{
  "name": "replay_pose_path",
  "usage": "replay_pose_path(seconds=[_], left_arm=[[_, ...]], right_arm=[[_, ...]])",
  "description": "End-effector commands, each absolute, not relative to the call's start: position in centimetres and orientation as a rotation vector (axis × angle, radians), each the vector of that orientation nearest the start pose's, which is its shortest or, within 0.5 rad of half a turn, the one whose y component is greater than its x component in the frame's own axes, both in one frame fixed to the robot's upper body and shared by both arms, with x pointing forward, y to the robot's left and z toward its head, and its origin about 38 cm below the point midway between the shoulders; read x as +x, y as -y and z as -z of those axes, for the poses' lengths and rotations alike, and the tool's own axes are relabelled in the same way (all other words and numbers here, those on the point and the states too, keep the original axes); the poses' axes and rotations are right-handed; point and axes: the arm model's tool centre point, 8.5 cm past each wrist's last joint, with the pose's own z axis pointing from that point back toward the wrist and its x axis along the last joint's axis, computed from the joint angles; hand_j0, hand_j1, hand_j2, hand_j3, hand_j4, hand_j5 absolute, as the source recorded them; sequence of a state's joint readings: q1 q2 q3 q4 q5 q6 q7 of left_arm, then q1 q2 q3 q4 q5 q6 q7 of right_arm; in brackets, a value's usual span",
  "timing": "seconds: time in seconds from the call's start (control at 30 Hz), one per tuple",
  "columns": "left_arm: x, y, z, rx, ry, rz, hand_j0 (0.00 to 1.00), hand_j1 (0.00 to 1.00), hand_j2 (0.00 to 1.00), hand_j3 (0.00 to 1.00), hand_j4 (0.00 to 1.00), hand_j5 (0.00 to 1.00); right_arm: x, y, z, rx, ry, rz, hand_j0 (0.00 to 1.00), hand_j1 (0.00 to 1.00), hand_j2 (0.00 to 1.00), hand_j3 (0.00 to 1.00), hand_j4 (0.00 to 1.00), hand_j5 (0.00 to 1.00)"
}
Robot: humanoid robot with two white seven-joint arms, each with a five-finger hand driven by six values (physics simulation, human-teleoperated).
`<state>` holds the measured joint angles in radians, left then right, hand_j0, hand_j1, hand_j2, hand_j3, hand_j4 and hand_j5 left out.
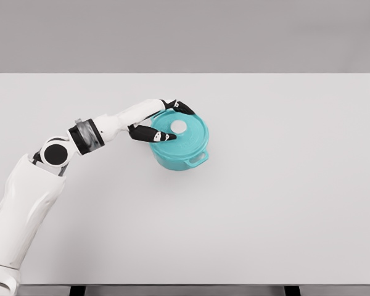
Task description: Open the lid of the pot with left arm
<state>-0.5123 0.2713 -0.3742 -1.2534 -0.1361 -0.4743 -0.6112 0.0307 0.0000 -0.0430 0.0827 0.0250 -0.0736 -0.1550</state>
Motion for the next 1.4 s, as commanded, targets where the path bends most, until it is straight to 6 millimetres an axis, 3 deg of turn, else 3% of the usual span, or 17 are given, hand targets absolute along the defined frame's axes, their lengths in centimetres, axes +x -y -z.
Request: replay_pose_path(seconds=[0.0,0.73,0.9,1.37], left_arm=[[45.8,-17.45,-15.47,-0.184,1.752,1.366,0.73,0.73,0.73,0.73,0.73,0.73],[45.78,-16.88,-15.03,-0.193,1.694,1.363,0.7,0.7,0.7,0.7,0.7,0.7],[45.71,-16.9,-14.89,-0.195,1.691,1.361,0.59,0.59,0.59,0.59,0.59,0.59],[45.66,-16.88,-14.85,-0.195,1.691,1.363,0.54,0.54,0.54,0.54,0.54,0.54]], right_arm=[[-4.1,28.32,25.66,-0.24,-0.041,0.017,1.0,1.0,1.0,1.0,1.0,1.0],[-4.1,28.32,25.66,-0.24,-0.041,0.017,1.0,1.0,1.0,1.0,1.0,1.0],[-4.1,28.32,25.66,-0.24,-0.041,0.017,1.0,1.0,1.0,1.0,1.0,1.0],[-4.1,28.32,25.66,-0.24,-0.041,0.017,1.0,1.0,1.0,1.0,1.0,1.0]])
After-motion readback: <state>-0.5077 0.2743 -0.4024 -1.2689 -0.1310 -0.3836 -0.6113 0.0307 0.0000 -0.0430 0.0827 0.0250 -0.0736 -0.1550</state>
